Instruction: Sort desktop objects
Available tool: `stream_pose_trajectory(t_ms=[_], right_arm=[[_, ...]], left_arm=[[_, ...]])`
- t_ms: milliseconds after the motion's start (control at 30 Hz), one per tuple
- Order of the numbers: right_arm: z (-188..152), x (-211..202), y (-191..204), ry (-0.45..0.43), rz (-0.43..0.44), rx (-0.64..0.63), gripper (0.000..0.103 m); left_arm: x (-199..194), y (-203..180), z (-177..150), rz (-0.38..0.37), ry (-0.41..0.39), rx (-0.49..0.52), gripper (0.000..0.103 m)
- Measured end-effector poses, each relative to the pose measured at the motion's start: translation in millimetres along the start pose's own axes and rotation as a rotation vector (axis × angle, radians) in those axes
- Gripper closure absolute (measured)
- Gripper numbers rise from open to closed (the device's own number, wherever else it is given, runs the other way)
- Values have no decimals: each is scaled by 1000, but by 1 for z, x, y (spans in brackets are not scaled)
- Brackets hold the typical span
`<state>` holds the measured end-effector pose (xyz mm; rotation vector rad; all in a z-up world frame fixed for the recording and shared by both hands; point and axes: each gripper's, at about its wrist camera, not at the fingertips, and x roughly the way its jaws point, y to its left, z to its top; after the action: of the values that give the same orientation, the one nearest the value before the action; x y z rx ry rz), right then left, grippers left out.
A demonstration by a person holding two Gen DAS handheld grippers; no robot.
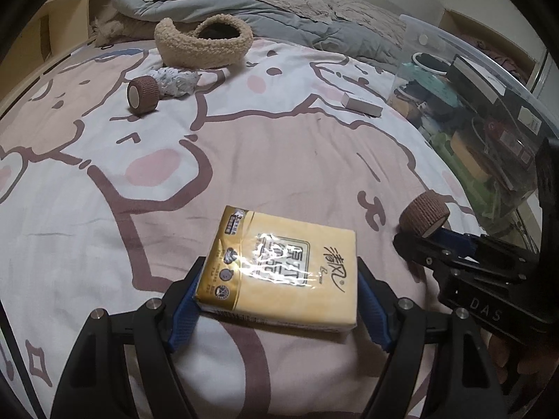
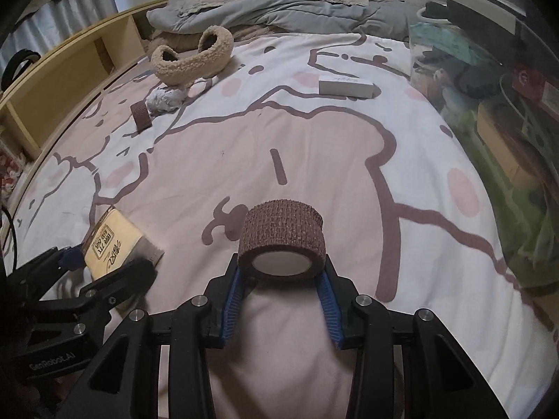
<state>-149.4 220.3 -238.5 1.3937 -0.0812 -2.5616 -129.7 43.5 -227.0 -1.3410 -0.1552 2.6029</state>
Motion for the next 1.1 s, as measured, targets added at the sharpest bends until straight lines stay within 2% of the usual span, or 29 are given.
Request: stream_pose_trajectory(t_ms=[200, 367, 533, 733, 800, 833, 1000, 1100], right_arm=[[0, 2, -4, 5, 18, 33, 62], [-2, 4, -2, 3, 2, 27, 62], [-6, 3, 0, -23, -13, 10, 62], [-6, 3, -8, -31, 39, 53, 61], [-6, 1, -10, -28, 76, 72, 54], [-5, -2, -12, -30, 82, 89, 54], [-2, -24, -20, -99, 75, 131, 53], [-3, -34, -24, -122, 28, 132, 53]], left_arm=[[0, 1, -4, -6, -16, 2, 22], [5, -1, -7, 9, -26, 16, 20], [5, 2, -5, -8, -19, 2, 20], [4, 5, -4, -27, -19, -23, 20], [4, 5, -4, -28, -20, -27, 20], [4, 5, -4, -27, -20, -27, 20], [4, 5, -4, -28, -20, -18, 18], [5, 5, -3, -29, -18, -20, 17]])
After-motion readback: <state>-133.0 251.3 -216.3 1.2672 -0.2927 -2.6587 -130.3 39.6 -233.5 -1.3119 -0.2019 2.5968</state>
